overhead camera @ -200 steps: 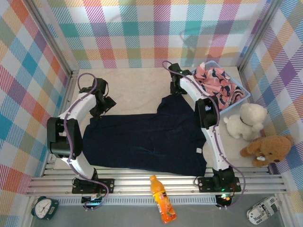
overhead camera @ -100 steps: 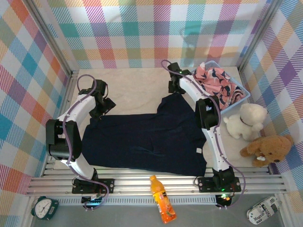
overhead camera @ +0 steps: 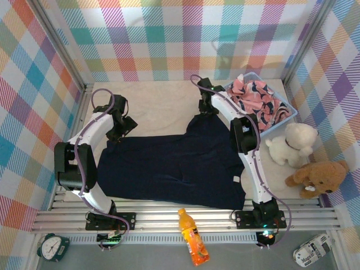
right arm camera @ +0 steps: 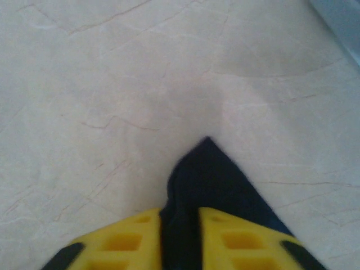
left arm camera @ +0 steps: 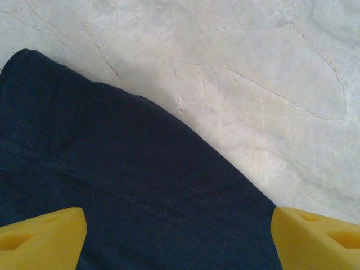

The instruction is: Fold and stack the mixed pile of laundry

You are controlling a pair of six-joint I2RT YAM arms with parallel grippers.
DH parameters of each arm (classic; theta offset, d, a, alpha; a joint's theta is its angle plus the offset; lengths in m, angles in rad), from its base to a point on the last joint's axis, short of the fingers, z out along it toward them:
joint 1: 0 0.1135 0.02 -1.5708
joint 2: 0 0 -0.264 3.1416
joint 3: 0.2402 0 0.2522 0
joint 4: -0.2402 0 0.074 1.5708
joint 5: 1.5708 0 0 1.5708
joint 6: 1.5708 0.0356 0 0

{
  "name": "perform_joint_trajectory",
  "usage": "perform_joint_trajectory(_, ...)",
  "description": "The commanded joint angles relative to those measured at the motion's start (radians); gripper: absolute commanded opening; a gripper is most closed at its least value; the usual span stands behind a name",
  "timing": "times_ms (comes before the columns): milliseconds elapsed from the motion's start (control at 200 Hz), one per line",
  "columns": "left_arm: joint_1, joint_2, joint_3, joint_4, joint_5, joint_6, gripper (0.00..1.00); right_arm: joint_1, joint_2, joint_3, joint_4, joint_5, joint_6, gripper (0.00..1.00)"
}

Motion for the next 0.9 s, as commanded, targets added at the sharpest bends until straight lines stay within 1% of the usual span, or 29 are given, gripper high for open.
perform_joint_trajectory(0, 0.019, -0.025, -0.014, -0.019, -0.006, -0.020, 0.84, -0.010, 0.041, 0.009, -0.052, -0.023, 0.001, 0.12)
perform_joint_trajectory(85, 0.050, -0.011, -0.009, -0.049, -0.039, -0.021, 0.79, -0.015, 0.034, 0.038, -0.052, -0.022, -0.014, 0.08)
perform_joint_trajectory(230, 0.102, 0.012, -0.010, -0.092, -0.112, -0.008, 0.62, -0.032, 0.017, 0.099, -0.046, -0.048, -0.037, 0.03)
perform_joint_trajectory(290, 0.117, 0.013, -0.013, -0.097, -0.140, -0.013, 0.58, -0.034, 0.015, 0.121, -0.048, -0.052, -0.052, 0.01)
perform_joint_trajectory(390, 0.136, 0.013, -0.023, -0.104, -0.154, -0.038, 0.50, -0.034, 0.006, 0.122, -0.051, -0.065, -0.054, 0.00)
perform_joint_trajectory(525, 0.138, 0.013, -0.057, -0.119, -0.138, -0.076, 0.49, -0.033, 0.003, 0.101, -0.052, -0.074, -0.044, 0.00)
perform_joint_trajectory(725, 0.136, -0.051, -0.209, -0.096, -0.071, -0.111, 0.49, -0.034, -0.001, 0.071, -0.046, -0.085, -0.027, 0.00)
perform_joint_trajectory(820, 0.134, -0.082, -0.262, -0.070, -0.065, -0.116, 0.49, -0.034, -0.002, 0.059, -0.046, -0.086, -0.019, 0.00)
perform_joint_trajectory(895, 0.134, -0.078, -0.271, -0.043, -0.066, -0.118, 0.49, -0.034, -0.002, 0.053, -0.046, -0.087, -0.014, 0.00)
